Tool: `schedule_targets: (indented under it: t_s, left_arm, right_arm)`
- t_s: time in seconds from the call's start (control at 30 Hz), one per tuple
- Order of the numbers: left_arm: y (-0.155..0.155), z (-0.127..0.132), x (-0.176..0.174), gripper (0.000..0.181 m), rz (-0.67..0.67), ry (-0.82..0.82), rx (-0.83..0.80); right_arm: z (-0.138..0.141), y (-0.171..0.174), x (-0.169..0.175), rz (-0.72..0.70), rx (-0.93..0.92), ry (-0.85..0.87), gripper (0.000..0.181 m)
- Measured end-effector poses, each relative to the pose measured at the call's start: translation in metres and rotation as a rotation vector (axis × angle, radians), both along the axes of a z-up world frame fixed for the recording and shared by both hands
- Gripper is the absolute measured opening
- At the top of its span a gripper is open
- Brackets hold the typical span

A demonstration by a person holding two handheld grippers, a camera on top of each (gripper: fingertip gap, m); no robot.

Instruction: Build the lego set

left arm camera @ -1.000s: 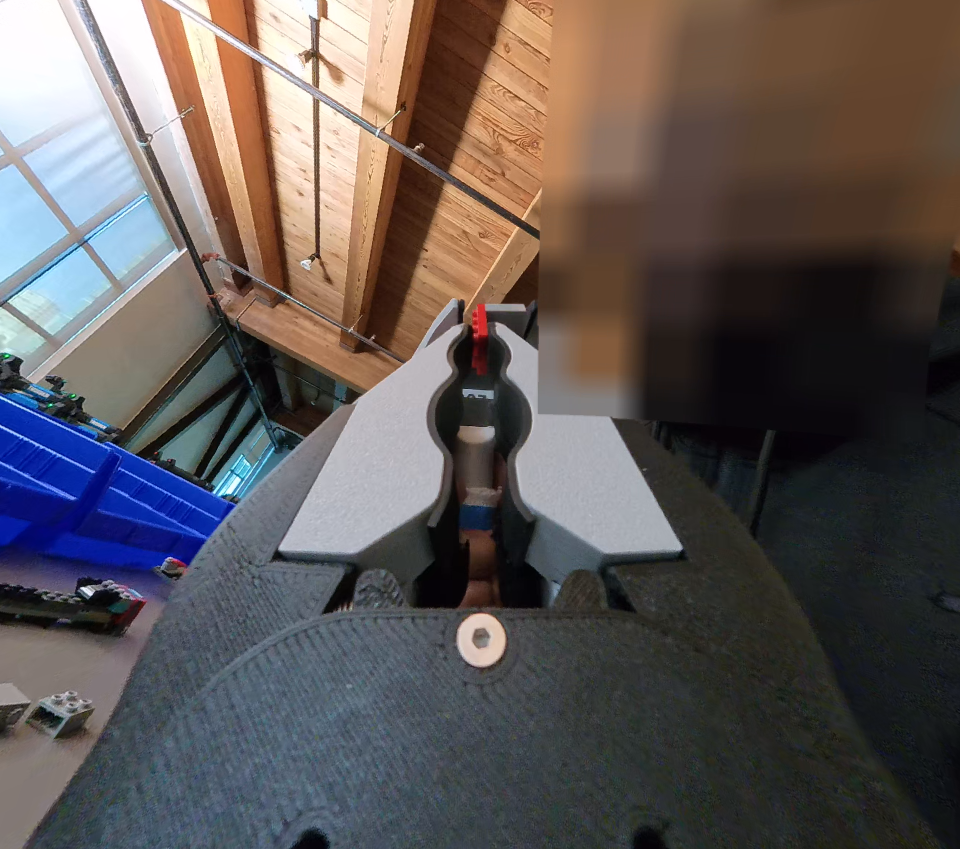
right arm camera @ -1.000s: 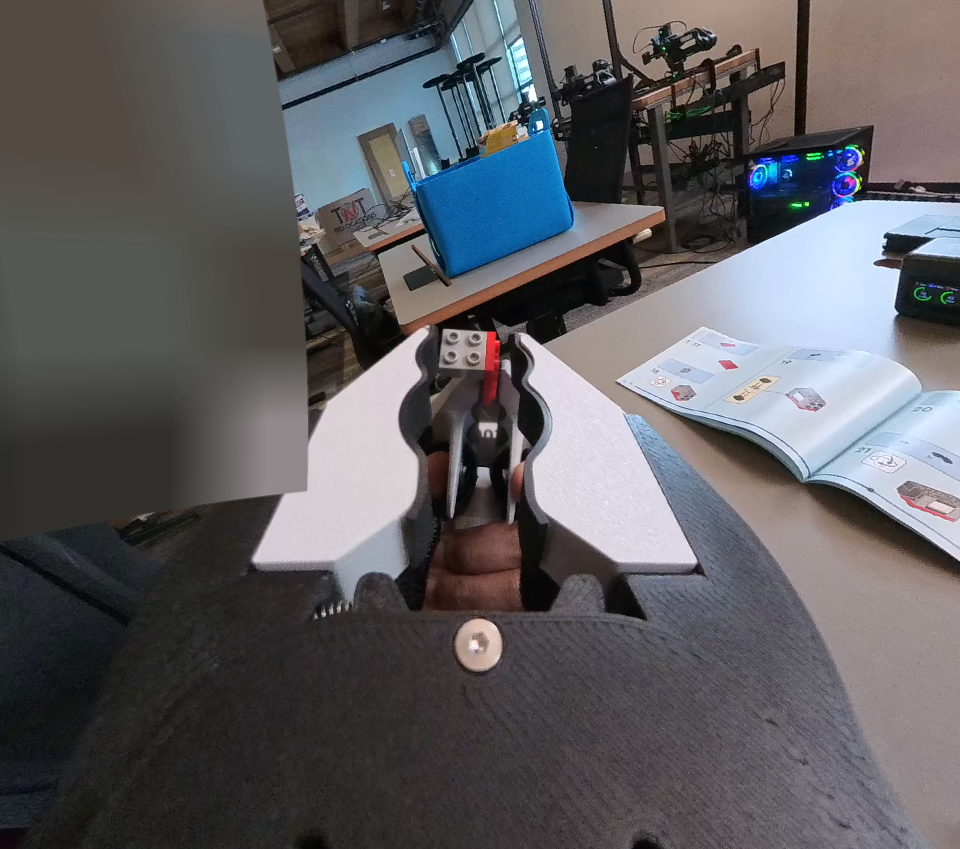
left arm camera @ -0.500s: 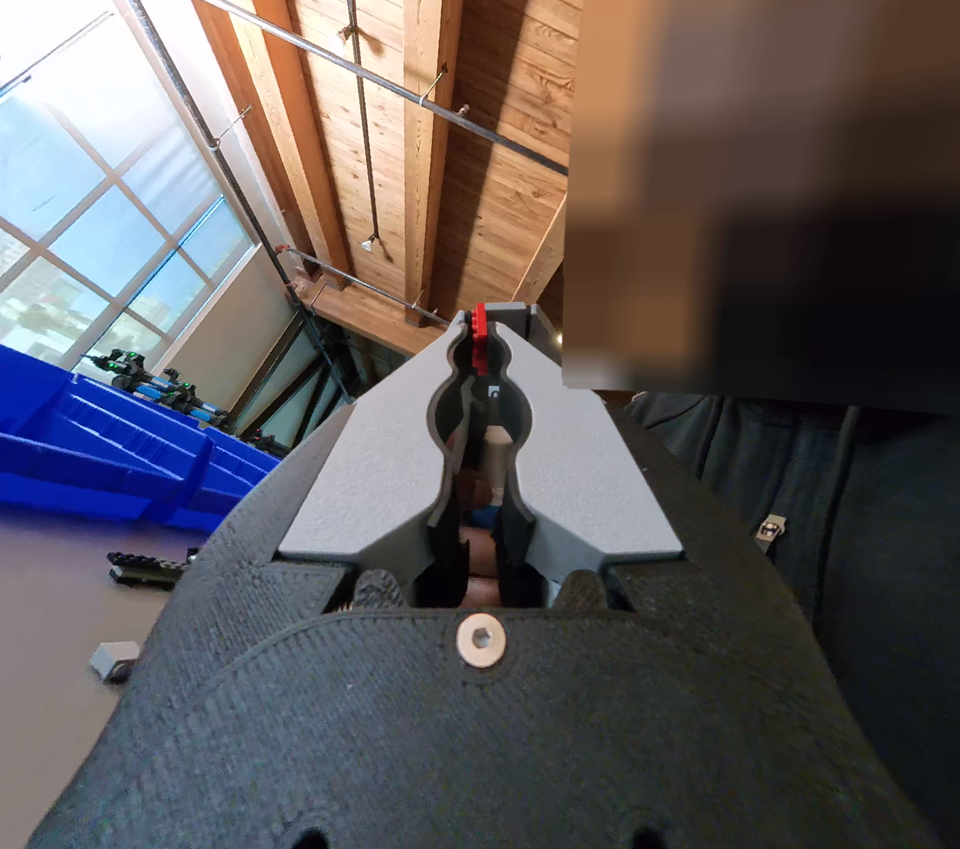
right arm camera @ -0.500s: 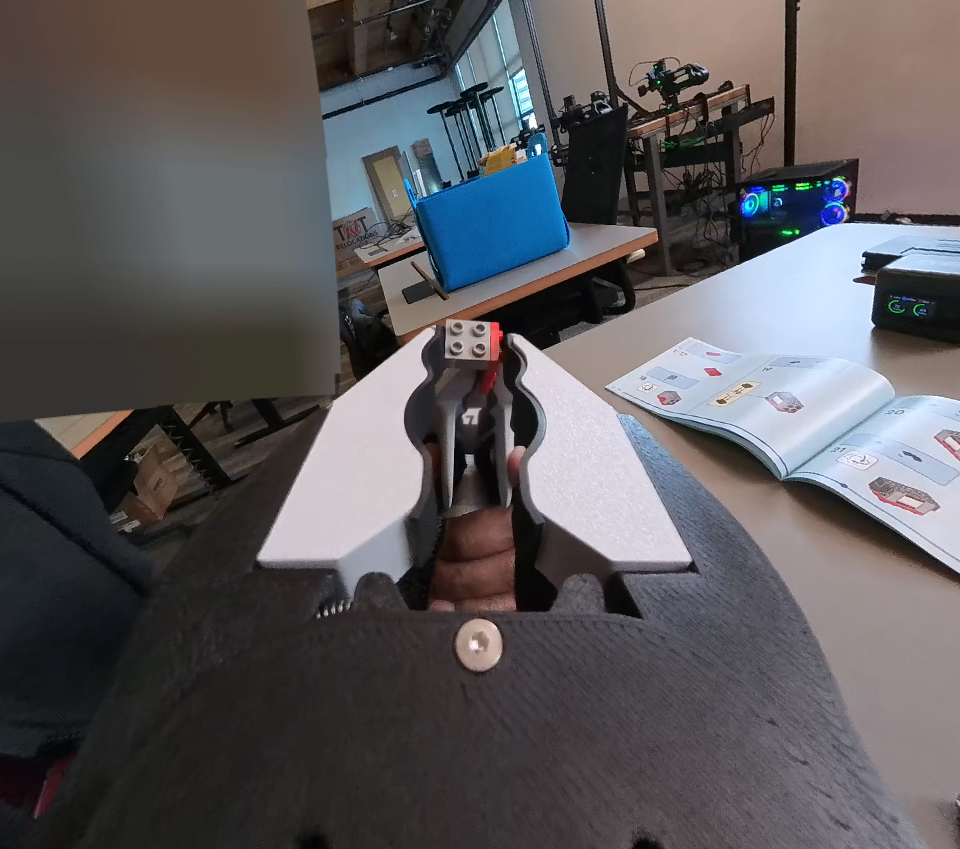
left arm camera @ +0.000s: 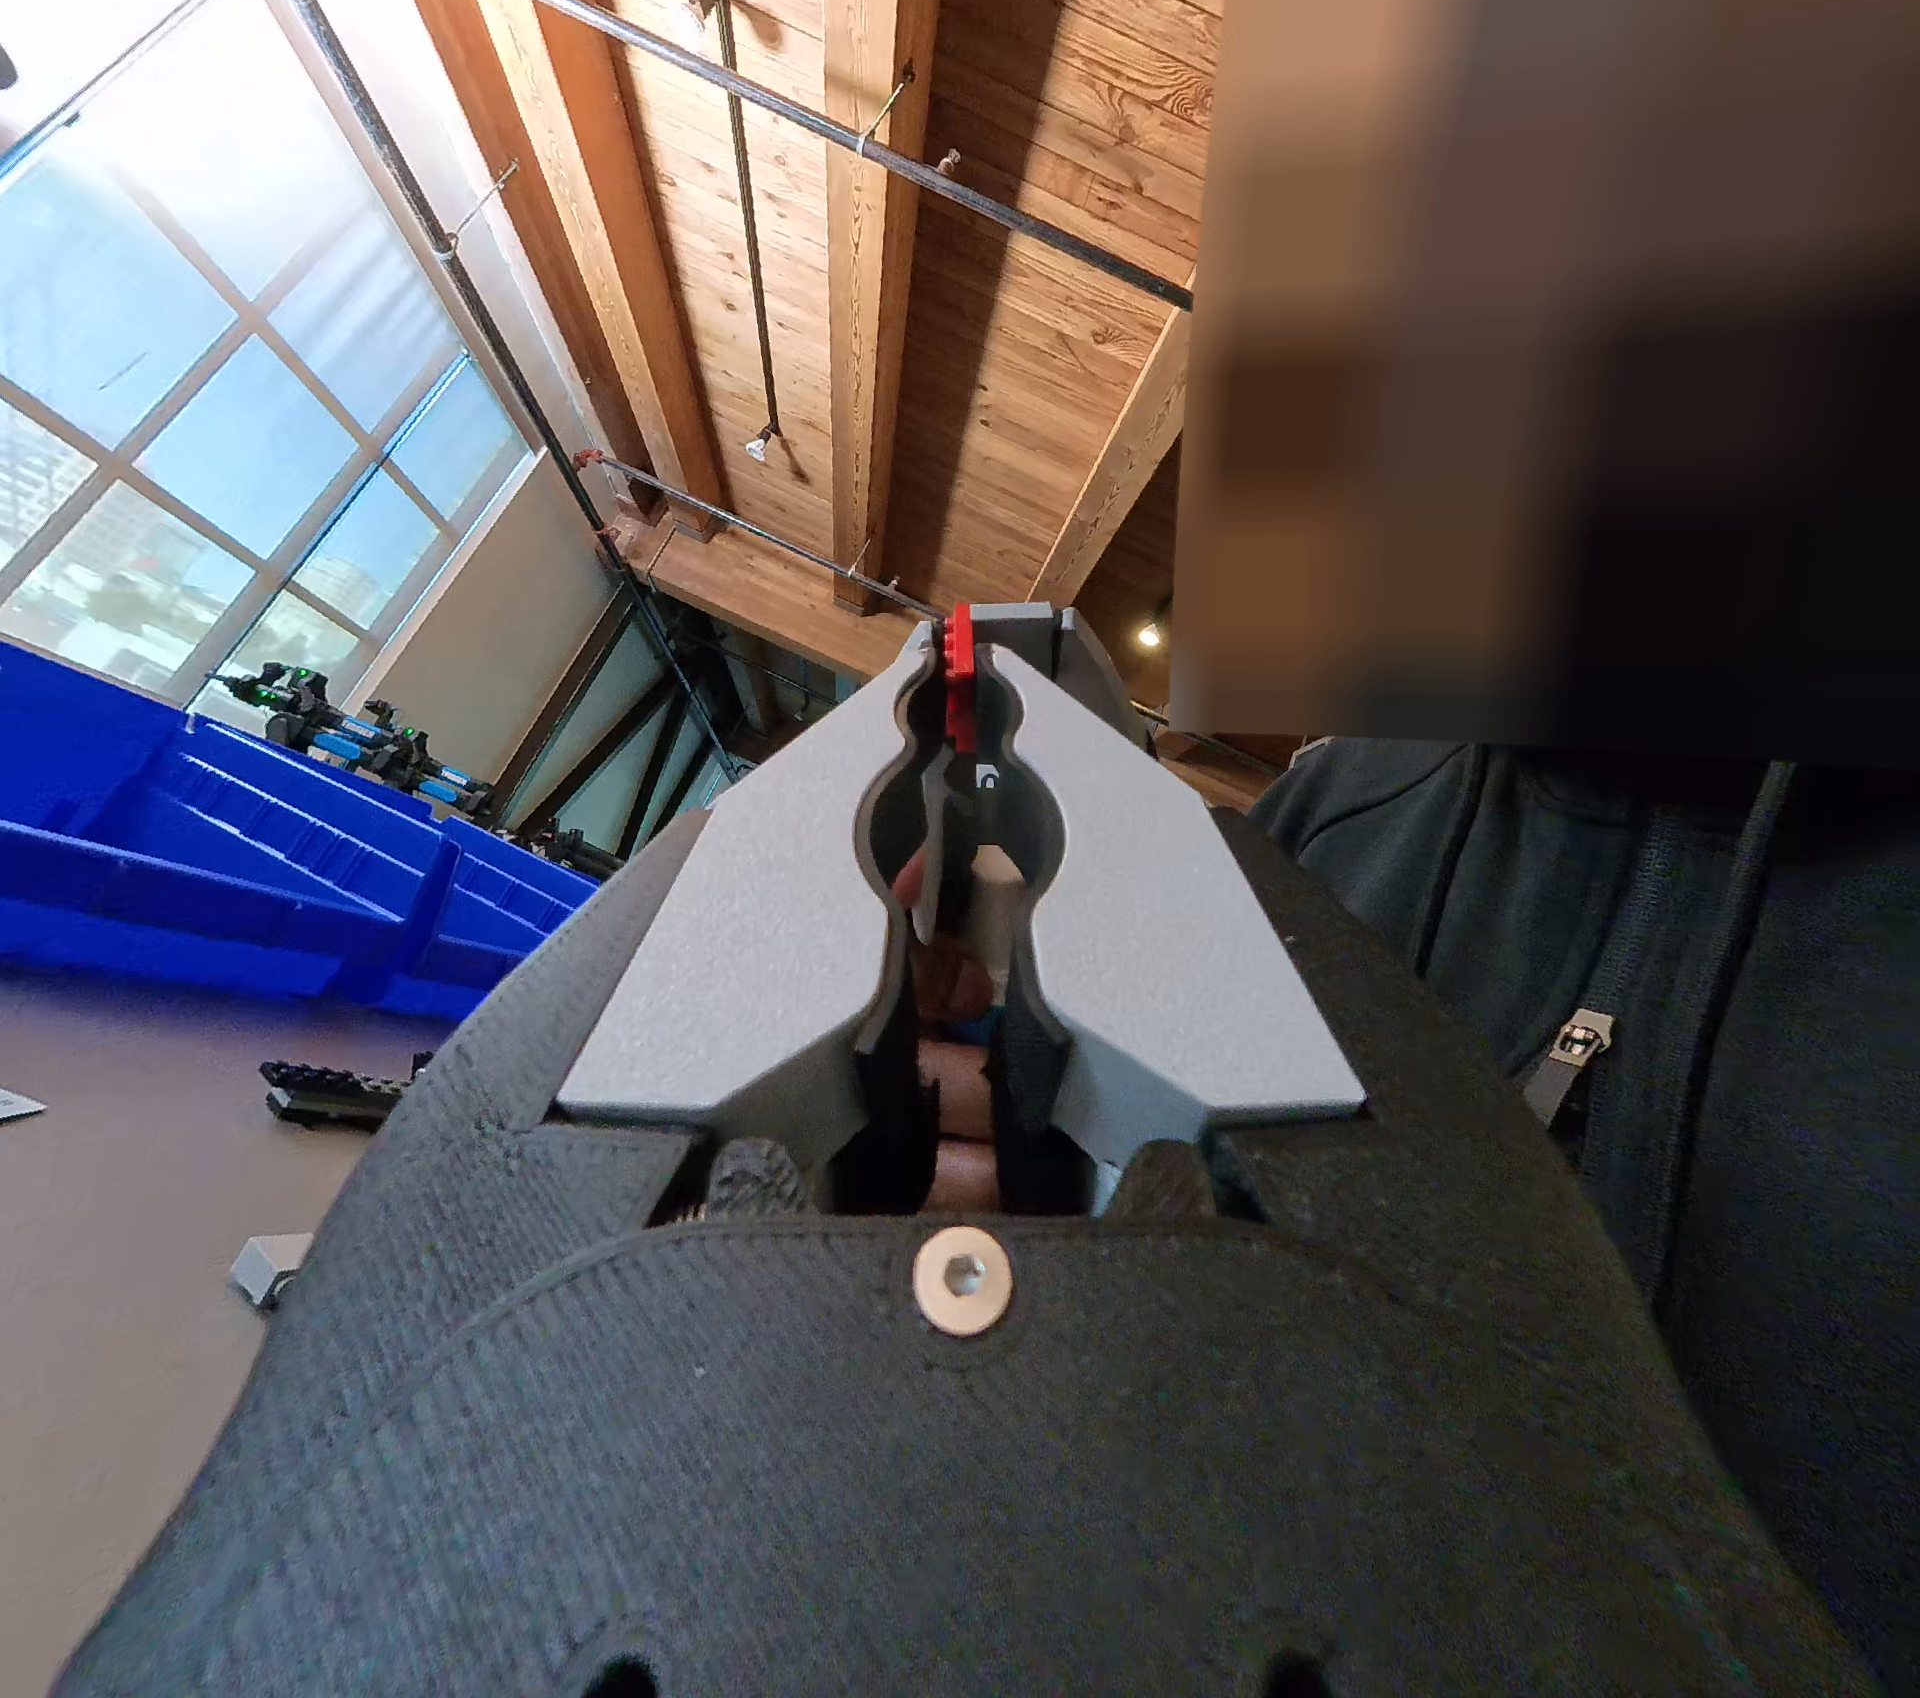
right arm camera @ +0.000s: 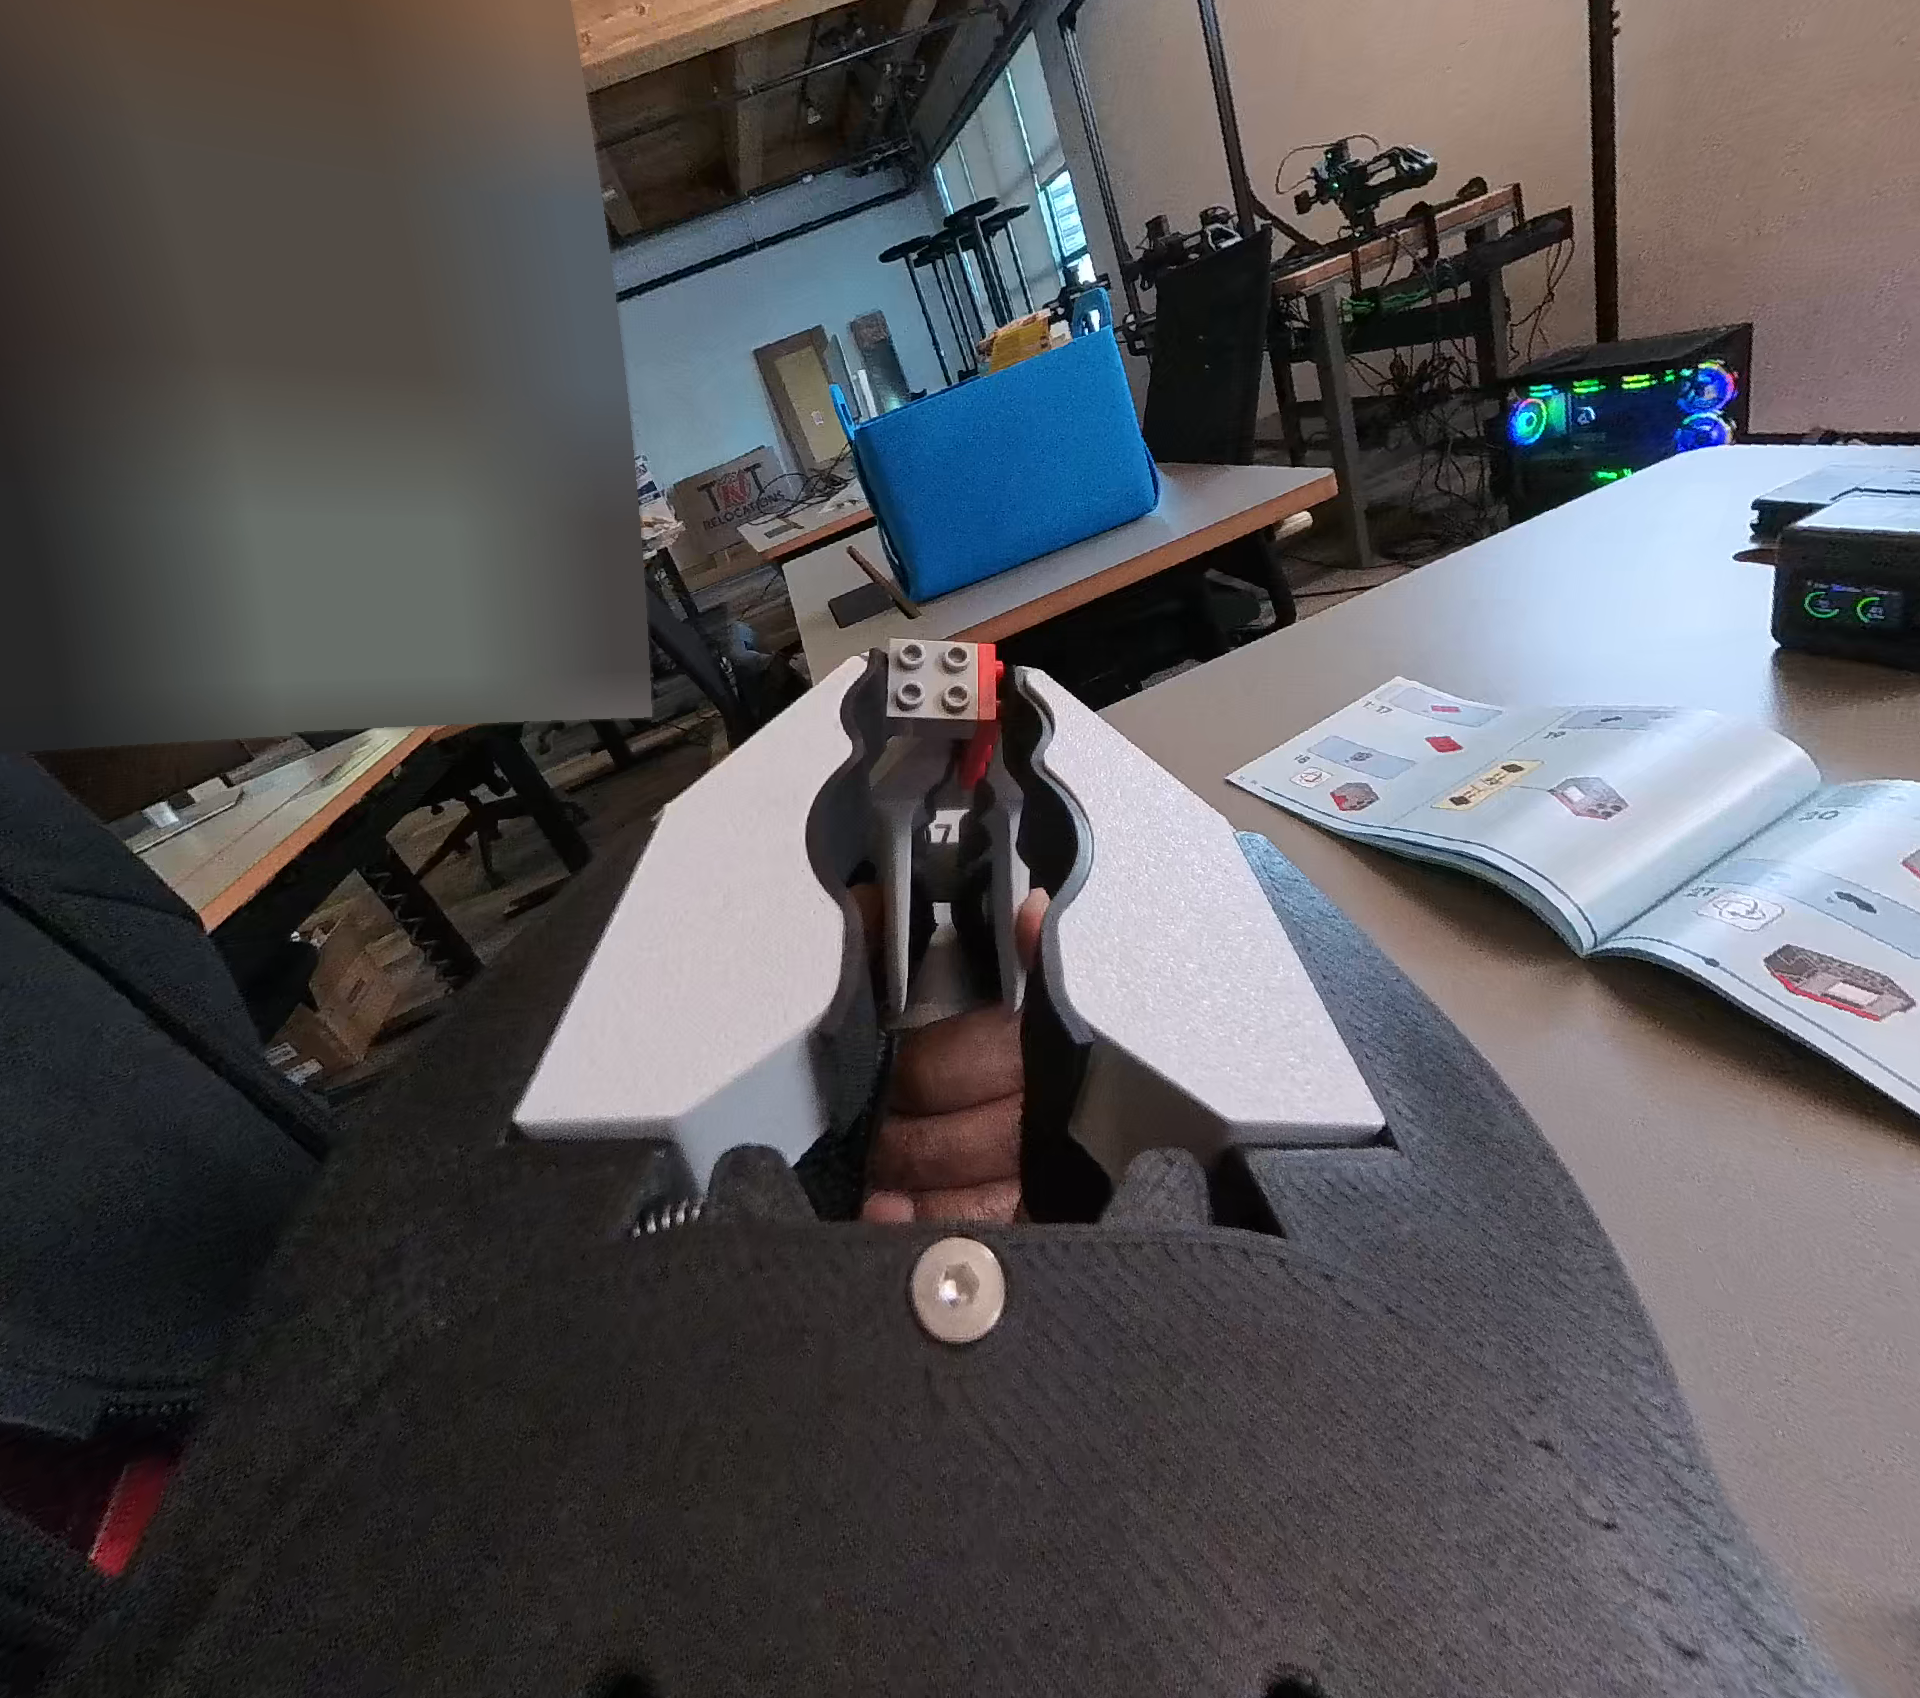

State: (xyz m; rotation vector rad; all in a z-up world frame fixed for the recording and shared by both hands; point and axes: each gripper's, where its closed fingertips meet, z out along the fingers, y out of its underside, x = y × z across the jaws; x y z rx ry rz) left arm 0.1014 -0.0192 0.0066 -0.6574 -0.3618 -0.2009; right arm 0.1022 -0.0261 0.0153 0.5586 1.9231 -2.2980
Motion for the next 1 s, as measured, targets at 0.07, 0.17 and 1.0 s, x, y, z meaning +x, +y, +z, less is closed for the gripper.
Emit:
schedule_targets:
  t_s: [0.07,0.17,1.0]
  left_arm:
    - [0.000,0.000,-0.001,0.005,0.002,-0.003,-0.003]
    - [0.001,-0.003,-0.005,0.005,0.010,-0.029,-0.016]
    - [0.010,-0.055,-0.039,0.005,-0.050,-0.388,-0.264]
  right_arm:
    - [0.000,0.000,-0.001,0.004,-0.007,-0.010,0.021]
    - [-0.004,0.001,-0.005,-0.011,-0.012,-0.038,0.021]
    - [-0.053,0.044,-0.032,0.025,0.283,0.298,0.039]
